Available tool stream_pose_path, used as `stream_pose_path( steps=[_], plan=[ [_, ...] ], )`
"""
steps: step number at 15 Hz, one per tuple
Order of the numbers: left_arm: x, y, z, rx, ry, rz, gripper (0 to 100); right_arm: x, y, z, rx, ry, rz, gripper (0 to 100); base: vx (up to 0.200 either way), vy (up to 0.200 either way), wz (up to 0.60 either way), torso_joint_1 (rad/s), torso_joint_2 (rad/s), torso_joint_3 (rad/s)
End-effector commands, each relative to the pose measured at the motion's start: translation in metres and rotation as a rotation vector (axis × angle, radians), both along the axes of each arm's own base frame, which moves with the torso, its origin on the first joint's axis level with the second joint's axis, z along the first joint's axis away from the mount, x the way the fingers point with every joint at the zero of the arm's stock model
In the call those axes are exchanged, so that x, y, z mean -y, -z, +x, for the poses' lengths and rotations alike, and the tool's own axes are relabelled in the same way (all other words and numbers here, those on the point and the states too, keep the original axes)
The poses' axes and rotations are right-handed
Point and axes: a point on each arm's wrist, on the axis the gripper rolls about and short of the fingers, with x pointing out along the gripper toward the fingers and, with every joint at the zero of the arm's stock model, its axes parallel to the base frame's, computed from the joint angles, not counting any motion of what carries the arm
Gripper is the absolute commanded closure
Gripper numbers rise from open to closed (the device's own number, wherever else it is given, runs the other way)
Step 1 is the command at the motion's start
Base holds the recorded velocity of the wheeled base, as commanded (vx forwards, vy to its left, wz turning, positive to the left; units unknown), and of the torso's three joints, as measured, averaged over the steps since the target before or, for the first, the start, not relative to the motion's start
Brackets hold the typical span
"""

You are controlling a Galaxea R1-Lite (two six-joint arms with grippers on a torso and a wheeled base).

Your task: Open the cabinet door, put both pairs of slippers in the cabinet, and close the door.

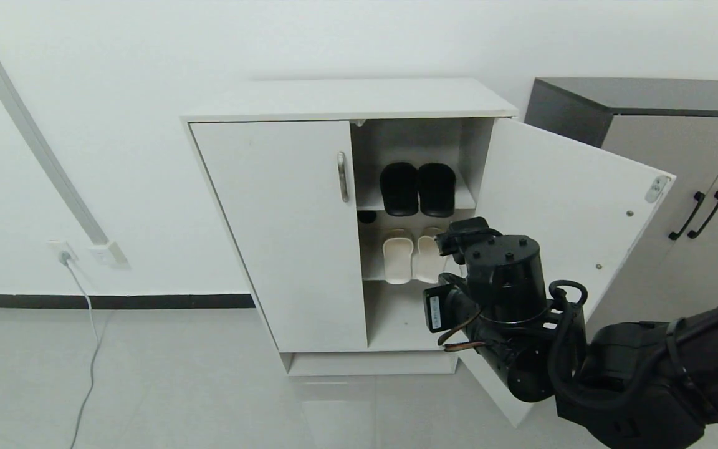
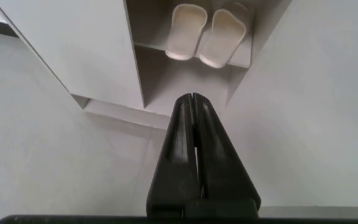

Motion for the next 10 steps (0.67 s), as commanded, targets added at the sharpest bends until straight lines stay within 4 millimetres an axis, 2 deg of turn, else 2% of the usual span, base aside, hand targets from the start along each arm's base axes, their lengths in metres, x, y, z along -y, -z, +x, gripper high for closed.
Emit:
stream_pose_path(
  steps=[1,10],
  plan=[
    [0.0,0.0,0.0001,-0.001,0.001,-0.001,100,0.0002,0.0008,-0.0004,-0.002,-0.001,-0.002,100,0.0,0.0,0.0,0.115,-0.45,-0.344],
    [0.0,0.0,0.0001,-0.001,-0.001,-0.001,100,-0.0003,0.0028,-0.0001,-0.005,-0.001,-0.01,100,0.0,0.0,0.0,0.159,-0.48,-0.324]
  ],
)
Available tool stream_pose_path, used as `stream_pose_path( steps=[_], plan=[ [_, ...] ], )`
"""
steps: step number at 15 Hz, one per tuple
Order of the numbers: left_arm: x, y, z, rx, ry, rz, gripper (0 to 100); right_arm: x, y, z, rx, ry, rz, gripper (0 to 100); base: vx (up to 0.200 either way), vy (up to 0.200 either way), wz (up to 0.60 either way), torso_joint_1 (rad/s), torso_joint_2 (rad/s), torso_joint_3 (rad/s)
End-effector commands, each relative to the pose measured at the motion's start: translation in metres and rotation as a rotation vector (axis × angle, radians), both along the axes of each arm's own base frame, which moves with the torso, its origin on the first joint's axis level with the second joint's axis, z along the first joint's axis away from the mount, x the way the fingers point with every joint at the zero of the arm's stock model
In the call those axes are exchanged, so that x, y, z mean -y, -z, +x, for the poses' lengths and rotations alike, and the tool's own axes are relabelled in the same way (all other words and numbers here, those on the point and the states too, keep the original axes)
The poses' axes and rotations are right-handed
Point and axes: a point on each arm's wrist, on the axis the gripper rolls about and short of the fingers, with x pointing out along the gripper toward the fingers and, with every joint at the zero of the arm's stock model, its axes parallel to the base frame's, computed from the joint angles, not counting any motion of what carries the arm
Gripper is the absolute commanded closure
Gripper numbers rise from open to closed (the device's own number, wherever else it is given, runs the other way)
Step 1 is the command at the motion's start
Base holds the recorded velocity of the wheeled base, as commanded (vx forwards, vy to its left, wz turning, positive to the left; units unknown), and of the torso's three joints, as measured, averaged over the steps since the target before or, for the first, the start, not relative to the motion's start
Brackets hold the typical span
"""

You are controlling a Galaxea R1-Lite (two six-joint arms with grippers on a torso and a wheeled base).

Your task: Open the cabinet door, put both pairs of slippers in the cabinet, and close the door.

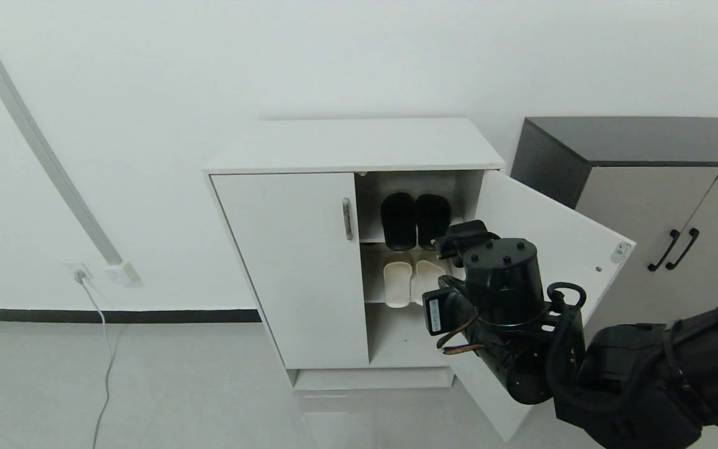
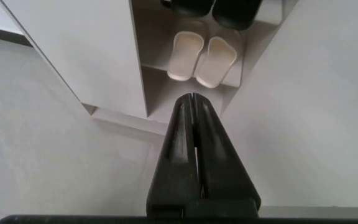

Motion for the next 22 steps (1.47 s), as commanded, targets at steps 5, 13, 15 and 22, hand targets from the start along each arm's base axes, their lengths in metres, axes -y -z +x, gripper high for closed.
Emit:
stream_pose_path(
  steps=[5,13,15,22],
  plan=[
    [0.0,0.0,0.0001,-0.001,-0.001,-0.001,100,0.0009,-0.0023,-0.0011,0.004,0.0,0.006,100,0.0,0.0,0.0,0.203,-0.52,-0.315],
    [0.0,0.0,0.0001,-0.001,-0.001,0.0,100,0.0029,0.001,-0.0021,-0.005,0.0,-0.001,100,0.0,0.0,0.0,0.253,-0.58,-0.332],
    [0.0,0.0,0.0001,-0.001,-0.001,0.0,100,0.0045,0.0014,-0.0006,-0.006,0.006,-0.004,100,0.0,0.0,0.0,0.217,-0.47,-0.259],
    [0.0,0.0,0.0001,-0.001,-0.001,0.0,100,0.0057,0.0042,-0.0012,-0.015,-0.003,-0.01,100,0.0,0.0,0.0,0.051,-0.11,-0.059]
  ],
)
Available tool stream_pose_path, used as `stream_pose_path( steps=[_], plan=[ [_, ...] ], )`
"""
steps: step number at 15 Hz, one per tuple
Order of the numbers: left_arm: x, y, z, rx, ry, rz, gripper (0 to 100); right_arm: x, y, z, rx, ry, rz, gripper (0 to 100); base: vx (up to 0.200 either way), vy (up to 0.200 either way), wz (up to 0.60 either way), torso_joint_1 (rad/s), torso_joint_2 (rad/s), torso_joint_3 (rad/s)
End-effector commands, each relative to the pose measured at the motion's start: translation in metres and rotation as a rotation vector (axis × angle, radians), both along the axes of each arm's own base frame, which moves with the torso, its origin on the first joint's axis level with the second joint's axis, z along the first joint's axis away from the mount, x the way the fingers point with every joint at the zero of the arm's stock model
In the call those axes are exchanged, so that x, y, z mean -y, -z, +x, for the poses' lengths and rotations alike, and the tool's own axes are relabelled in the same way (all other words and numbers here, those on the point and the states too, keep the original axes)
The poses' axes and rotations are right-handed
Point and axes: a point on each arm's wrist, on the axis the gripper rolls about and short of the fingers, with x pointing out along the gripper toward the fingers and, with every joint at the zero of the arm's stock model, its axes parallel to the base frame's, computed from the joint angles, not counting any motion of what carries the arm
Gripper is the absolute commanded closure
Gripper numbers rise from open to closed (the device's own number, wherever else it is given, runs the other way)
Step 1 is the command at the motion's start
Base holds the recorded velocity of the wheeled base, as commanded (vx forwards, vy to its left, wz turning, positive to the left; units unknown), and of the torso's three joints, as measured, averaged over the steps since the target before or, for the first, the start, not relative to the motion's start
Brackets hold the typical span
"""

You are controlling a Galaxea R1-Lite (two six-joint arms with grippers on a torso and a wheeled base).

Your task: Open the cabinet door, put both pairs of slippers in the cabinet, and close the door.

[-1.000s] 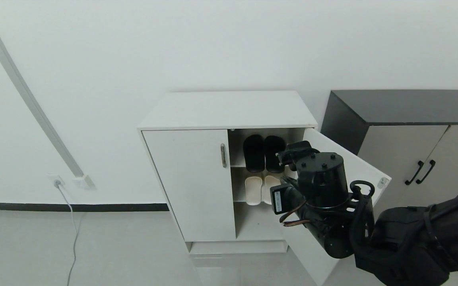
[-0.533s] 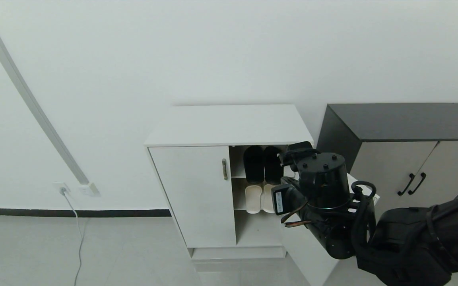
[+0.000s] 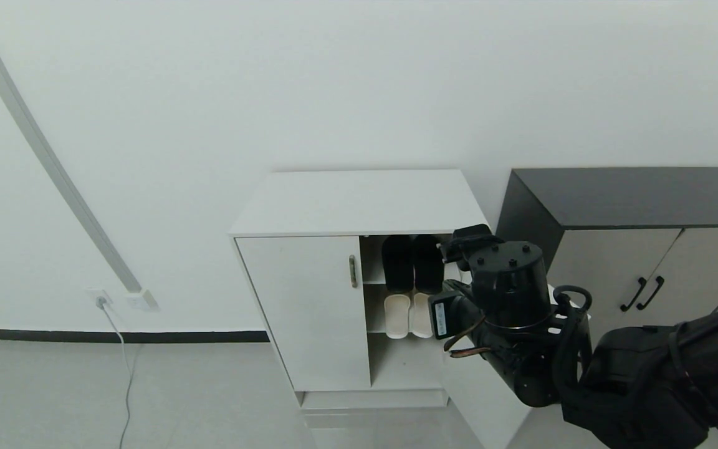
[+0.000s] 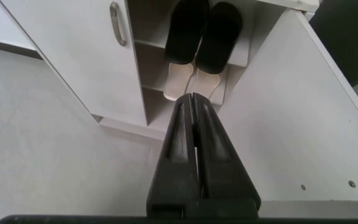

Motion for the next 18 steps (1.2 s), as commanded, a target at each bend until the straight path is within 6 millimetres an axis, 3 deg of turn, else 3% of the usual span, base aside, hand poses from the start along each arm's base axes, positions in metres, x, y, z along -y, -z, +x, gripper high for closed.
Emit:
stream_pose_path(
  steps=[1,3,11,18],
  plan=[
    [0.0,0.0,0.0,-0.001,0.0,0.0,100,0.0,0.0,0.0,0.001,0.0,-0.001,100,0.0,0.0,0.0,0.0,0.0,0.0],
    [0.0,0.0,0.0,-0.001,0.0,0.0,100,0.0,-0.001,-0.001,0.001,-0.002,0.001,100,0.0,0.0,0.0,0.0,0.0,0.0],
    [0.0,0.0,0.0,-0.001,0.0,0.0,100,0.007,-0.004,0.005,0.009,0.022,0.004,100,0.0,0.0,-0.6,0.006,0.0,0.002],
    [0.0,0.0,0.0,-0.001,0.0,0.0,100,0.014,-0.007,0.013,0.032,0.048,0.006,100,0.0,0.0,0.0,0.0,0.0,0.0]
  ],
)
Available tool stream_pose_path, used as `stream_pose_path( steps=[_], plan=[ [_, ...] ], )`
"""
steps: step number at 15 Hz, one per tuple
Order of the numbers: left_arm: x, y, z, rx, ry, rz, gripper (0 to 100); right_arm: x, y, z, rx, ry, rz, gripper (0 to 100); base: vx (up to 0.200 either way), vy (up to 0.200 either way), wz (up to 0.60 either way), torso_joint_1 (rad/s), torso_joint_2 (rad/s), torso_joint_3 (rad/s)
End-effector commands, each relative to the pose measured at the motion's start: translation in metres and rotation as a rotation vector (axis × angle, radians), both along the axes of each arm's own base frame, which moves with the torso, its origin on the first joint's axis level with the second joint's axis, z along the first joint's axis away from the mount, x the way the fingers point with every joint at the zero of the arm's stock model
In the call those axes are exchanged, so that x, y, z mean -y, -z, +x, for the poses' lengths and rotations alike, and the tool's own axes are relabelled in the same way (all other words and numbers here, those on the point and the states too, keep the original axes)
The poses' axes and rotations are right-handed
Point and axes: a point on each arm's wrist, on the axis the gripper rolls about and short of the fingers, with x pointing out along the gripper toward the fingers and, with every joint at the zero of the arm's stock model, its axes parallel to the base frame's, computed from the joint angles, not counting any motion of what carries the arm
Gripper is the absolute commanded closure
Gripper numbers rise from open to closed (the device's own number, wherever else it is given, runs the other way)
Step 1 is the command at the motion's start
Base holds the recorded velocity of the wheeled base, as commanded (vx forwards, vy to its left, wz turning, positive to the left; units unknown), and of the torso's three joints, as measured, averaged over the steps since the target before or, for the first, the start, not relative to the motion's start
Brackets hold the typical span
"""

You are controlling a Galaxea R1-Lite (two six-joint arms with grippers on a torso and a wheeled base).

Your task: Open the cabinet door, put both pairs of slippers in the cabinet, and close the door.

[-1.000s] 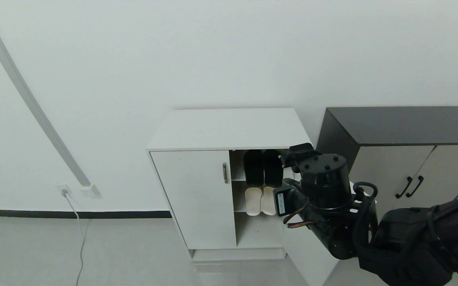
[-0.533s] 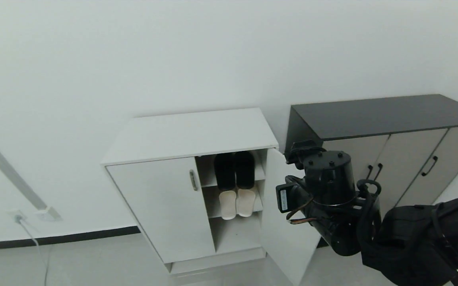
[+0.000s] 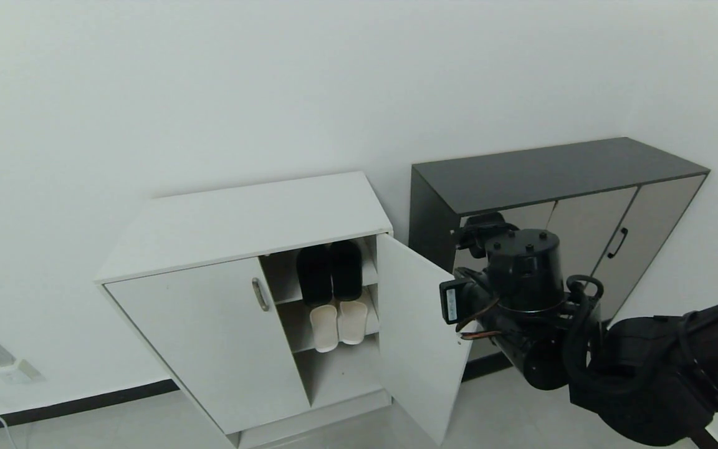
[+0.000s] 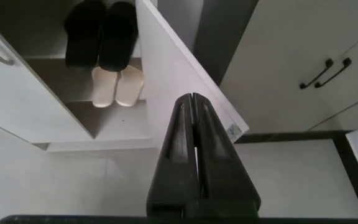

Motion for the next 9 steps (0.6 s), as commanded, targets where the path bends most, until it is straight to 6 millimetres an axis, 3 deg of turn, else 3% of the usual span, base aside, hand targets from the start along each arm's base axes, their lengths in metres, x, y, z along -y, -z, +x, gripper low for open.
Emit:
stream_pose_path(
  steps=[1,3,6,9],
  plan=[
    [0.0,0.0,0.0,-0.001,0.0,0.0,100,0.0,0.002,0.002,-0.003,0.004,-0.008,100,-0.2,0.0,0.0,0.007,0.0,0.007],
    [0.0,0.0,0.0,-0.001,0.0,0.0,100,0.001,0.004,0.007,-0.005,0.017,-0.009,100,-0.2,0.0,0.0,0.01,0.0,0.0],
    [0.0,0.0,0.0,-0.001,0.0,0.0,100,0.007,0.005,0.027,-0.008,0.016,0.013,100,0.0,0.0,0.0,0.0,0.0,0.0],
    [0.0,0.0,0.0,-0.001,0.0,0.0,100,0.013,0.006,0.062,0.0,0.032,0.04,100,0.0,0.0,0.0,0.0,0.0,0.0]
  ],
)
